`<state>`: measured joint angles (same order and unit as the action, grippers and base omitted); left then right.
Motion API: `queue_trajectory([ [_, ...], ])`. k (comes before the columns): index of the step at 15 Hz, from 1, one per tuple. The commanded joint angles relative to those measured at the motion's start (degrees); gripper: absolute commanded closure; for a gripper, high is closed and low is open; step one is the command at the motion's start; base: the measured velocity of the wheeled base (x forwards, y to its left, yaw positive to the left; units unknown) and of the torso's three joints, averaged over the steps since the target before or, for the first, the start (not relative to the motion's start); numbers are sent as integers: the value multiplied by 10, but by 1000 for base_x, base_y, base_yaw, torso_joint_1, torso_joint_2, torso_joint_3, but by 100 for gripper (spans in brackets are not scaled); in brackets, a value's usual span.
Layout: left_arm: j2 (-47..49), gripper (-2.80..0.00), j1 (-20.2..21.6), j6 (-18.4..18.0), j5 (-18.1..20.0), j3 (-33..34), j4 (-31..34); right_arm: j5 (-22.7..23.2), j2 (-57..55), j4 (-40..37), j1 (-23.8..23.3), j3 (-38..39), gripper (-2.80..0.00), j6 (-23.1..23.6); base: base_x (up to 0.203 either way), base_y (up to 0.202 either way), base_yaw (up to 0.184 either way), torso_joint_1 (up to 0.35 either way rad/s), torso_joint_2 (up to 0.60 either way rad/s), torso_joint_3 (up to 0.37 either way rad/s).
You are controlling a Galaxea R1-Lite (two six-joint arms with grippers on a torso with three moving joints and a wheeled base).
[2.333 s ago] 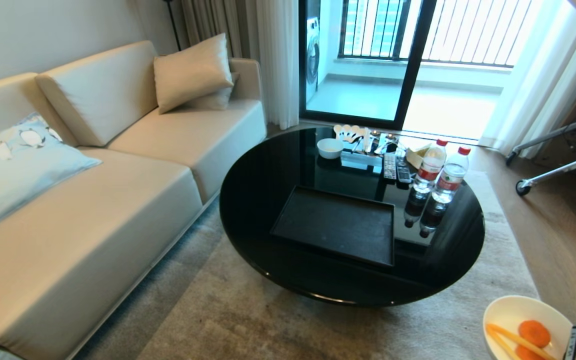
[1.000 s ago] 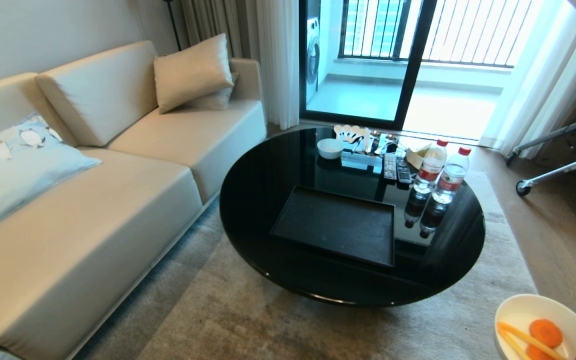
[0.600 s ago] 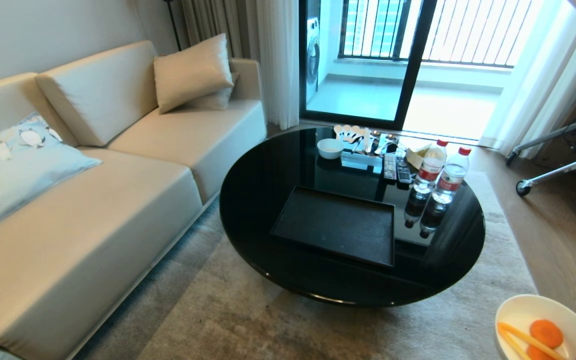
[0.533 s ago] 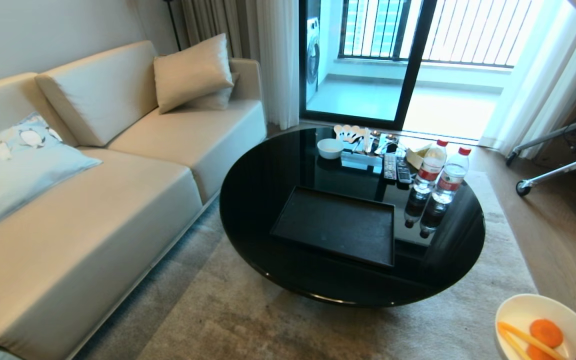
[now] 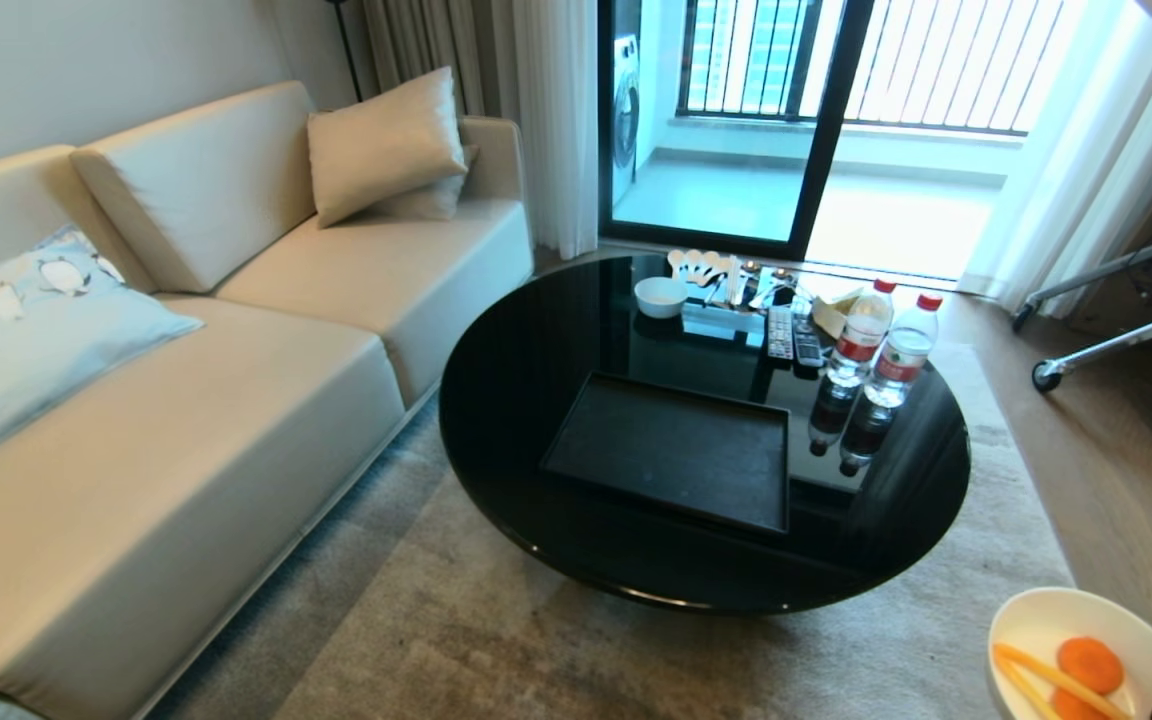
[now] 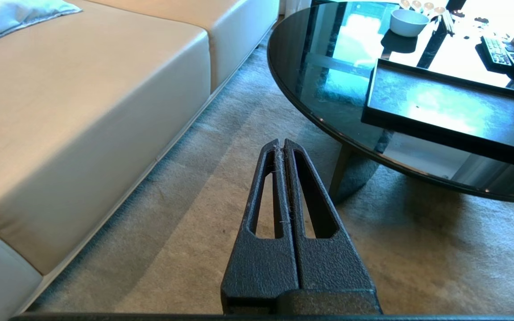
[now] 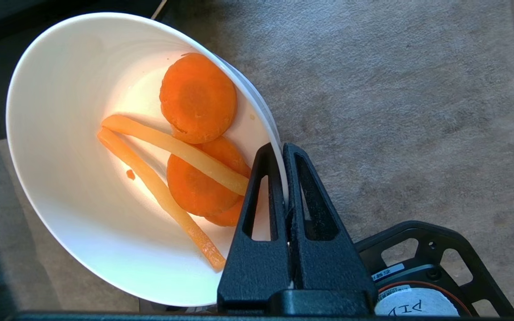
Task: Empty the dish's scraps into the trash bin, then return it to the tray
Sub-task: Move the bowl over the trash can
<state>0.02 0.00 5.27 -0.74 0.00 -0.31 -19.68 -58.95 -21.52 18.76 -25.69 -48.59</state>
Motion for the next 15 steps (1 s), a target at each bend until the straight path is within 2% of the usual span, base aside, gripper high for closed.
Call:
queue_trajectory([
  [1,0,0,0,0,0,0,0,-1,-3,0,0,0,0,-3,0,0,0,0,0,0],
  [15,0,0,0,0,0,0,0,-1,-4,-2,1,0,0,-4,0,0,0,0,0,0],
])
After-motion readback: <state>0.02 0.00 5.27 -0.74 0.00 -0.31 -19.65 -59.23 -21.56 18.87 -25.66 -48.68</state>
